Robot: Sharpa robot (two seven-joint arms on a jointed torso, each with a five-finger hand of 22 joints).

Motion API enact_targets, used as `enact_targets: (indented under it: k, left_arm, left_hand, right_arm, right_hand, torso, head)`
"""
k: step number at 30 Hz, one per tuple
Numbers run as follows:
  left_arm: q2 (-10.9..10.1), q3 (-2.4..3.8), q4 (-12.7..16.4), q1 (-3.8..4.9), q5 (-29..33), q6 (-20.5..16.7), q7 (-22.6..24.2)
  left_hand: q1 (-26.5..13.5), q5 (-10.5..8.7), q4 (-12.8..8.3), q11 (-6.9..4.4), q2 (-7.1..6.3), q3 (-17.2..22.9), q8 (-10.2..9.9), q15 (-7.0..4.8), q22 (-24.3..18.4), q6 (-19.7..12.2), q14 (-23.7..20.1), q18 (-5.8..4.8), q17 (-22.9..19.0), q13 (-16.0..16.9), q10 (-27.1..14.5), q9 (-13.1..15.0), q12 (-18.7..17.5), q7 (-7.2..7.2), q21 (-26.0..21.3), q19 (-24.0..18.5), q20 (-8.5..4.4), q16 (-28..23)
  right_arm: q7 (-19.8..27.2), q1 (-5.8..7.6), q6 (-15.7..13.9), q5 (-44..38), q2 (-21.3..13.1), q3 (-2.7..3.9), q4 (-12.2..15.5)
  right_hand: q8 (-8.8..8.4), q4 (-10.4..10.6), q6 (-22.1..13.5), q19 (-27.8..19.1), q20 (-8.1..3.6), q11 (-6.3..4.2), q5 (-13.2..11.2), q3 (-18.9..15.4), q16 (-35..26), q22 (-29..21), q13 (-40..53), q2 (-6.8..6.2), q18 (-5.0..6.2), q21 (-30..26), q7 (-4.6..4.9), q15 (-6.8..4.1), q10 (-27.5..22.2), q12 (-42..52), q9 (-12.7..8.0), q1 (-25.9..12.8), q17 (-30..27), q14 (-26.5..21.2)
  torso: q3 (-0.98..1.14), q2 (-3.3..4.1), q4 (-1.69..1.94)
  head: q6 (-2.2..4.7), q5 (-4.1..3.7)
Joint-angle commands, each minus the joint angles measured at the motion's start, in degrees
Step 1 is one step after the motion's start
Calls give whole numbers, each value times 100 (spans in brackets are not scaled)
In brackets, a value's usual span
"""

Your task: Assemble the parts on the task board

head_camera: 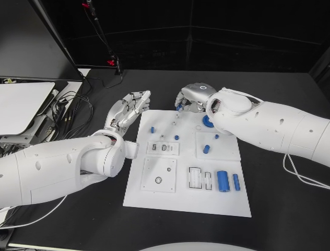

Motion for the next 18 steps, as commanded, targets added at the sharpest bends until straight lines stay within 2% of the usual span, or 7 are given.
enact_targets:
  k: [1,4,13,18]
  left_arm:
    - [-9,5,19,10,-43,54,1566]
    - [-15,5,25,11,-43,54,1565]
    - [-44,5,43,12,-43,48,1563]
    - [-51,5,47,13,-43,44,1561]
  left_hand:
    - [5,24,-5,9,66,18,4,29,7,29,-4,106,2,0,34,-7,32,918,36,7,31,25]
    - [11,36,-6,9,72,17,4,29,8,30,-4,107,2,0,35,-7,32,918,37,6,32,26]
    - [11,36,-6,9,72,17,4,29,8,30,-4,107,2,0,35,-7,32,918,37,6,32,26]
    - [17,49,-6,9,76,15,4,29,9,31,-4,108,3,0,35,-7,33,918,40,7,33,27]
  right_arm:
    - [-7,11,83,-2,41,6,-35]
    - [8,9,81,-2,98,5,-99]
    - [43,-8,116,-31,316,4,-396]
    - [46,-25,180,-55,371,4,-513]
  right_hand:
    - [26,-11,22,541,10,13,21,35,-13,1402,-1,-12,-60,24,8,47,30,-23,6,49,-9,346]
    - [19,-11,19,542,12,16,21,39,-13,1405,-1,-14,-61,25,10,49,29,-33,5,51,-8,346]
    - [1,-11,14,542,18,25,21,49,-13,1404,-1,-21,-61,25,18,57,24,-60,2,54,-8,346]
    - [-3,-10,13,540,19,27,21,51,-13,1402,-2,-22,-60,24,19,58,23,-65,1,54,-9,345]
  torso:
    - [-9,3,-3]
    - [-7,-1,5]
    - [-8,-6,13]
    - [-21,-2,1]
  head:
    - [-30,8]
    - [-68,12]
    - [-81,29]
    - [-84,45]
